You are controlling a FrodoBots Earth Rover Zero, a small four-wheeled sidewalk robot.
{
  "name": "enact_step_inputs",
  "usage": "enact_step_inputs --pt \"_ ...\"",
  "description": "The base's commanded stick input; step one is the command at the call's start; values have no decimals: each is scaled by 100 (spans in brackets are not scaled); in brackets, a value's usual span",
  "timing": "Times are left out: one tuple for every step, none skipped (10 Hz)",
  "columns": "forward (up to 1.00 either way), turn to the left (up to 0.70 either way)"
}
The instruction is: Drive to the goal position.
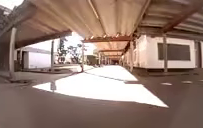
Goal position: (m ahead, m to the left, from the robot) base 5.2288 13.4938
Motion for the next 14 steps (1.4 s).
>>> enact_step_inputs --pt "45 0" --pt "45 0" --pt "45 0" --pt "45 0" --pt "45 0" --pt "45 0" --pt "45 0" --pt "45 0" --pt "45 0" --pt "45 0" --pt "45 0" --pt "45 0" --pt "45 0" --pt "45 0"
